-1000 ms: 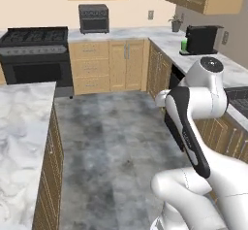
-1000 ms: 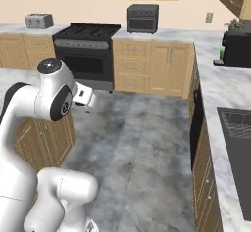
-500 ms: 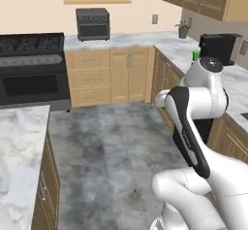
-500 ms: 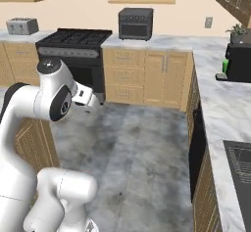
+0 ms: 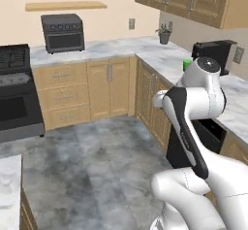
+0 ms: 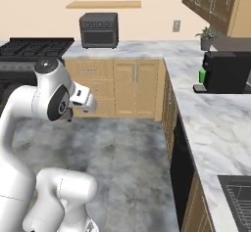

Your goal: Place the pitcher and cup on the dining counter for serving.

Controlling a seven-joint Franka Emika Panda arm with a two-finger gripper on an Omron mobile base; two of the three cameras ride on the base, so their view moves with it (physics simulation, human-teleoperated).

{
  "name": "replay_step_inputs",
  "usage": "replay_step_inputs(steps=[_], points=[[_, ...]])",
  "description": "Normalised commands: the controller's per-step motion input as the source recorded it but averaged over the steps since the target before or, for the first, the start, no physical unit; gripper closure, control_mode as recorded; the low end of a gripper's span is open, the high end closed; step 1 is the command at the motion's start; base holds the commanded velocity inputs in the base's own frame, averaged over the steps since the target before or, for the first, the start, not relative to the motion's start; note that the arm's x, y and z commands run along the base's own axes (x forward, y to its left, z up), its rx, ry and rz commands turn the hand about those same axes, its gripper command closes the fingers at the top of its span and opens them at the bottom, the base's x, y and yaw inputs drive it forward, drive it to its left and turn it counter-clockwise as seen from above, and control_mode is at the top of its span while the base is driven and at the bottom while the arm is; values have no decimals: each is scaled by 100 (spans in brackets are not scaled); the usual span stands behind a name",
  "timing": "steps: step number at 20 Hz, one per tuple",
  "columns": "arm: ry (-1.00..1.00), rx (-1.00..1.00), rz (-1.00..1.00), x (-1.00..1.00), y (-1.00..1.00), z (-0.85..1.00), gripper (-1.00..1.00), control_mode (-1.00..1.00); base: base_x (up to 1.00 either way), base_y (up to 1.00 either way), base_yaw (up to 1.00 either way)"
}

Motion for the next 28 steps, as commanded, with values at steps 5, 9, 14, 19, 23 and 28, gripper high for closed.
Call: replay_step_inputs(steps=[5, 9, 14, 19, 23, 28], points=[[0, 0, 0, 0, 0, 0, -100, 100, 100, 0, -39], [0, 0, 0, 0, 0, 0, -100, 100, 100, 2, -44], [0, 0, 0, 0, 0, 0, -100, 100, 100, 35, -51], [0, 0, 0, 0, 0, 0, -100, 100, 100, 41, -53], [0, 0, 0, 0, 0, 0, -100, 100, 100, 56, -57], [0, 0, 0, 0, 0, 0, -100, 100, 95, 72, -60]])
